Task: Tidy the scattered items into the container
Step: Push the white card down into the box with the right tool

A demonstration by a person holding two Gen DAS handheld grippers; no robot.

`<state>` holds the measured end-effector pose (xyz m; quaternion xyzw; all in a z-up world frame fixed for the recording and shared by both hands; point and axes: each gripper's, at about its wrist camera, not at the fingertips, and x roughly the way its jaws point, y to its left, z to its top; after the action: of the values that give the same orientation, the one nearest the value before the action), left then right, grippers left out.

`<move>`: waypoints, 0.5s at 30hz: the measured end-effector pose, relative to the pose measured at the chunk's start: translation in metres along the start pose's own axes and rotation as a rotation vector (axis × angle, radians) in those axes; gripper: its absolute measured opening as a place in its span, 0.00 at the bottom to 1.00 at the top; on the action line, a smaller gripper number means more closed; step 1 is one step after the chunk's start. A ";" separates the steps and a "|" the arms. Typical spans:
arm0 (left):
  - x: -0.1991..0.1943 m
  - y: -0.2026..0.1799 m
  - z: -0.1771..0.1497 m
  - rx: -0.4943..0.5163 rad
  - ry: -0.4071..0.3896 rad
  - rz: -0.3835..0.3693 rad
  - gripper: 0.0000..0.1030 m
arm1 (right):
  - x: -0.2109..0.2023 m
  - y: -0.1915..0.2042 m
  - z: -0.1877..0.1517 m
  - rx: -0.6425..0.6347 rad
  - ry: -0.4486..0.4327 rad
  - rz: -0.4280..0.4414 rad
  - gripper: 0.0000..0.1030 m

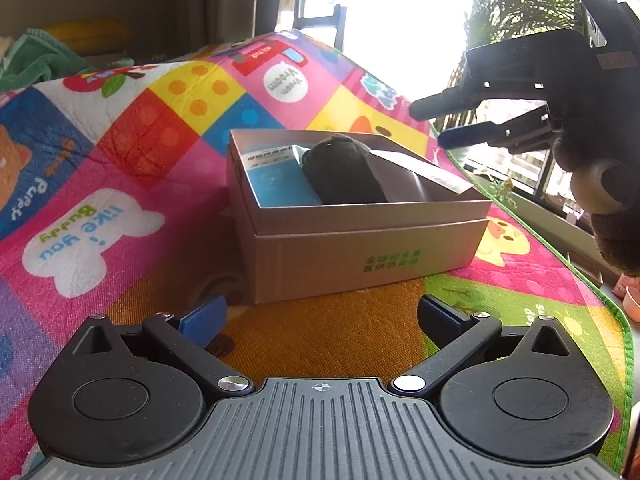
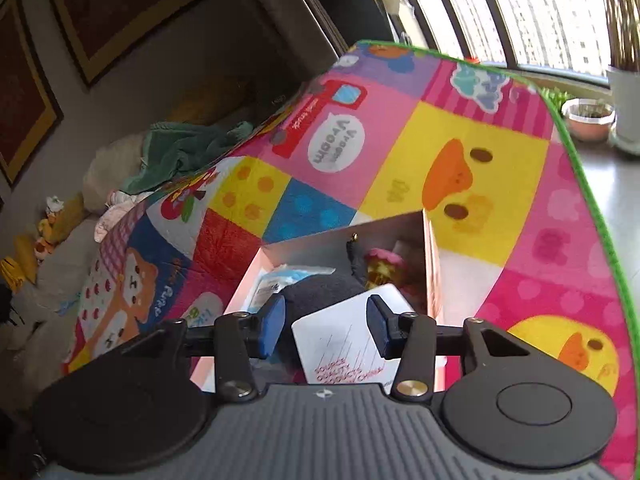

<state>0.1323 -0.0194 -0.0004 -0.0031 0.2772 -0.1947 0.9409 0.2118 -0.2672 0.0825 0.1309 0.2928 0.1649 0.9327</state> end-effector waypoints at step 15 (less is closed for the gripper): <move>0.003 0.006 -0.002 -0.034 0.020 -0.011 1.00 | 0.035 0.066 -0.043 -0.660 0.072 -0.220 0.40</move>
<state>0.1359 -0.0152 -0.0045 -0.0186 0.2900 -0.1949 0.9368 0.1983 -0.1867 0.0533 -0.2158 0.2690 0.1537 0.9260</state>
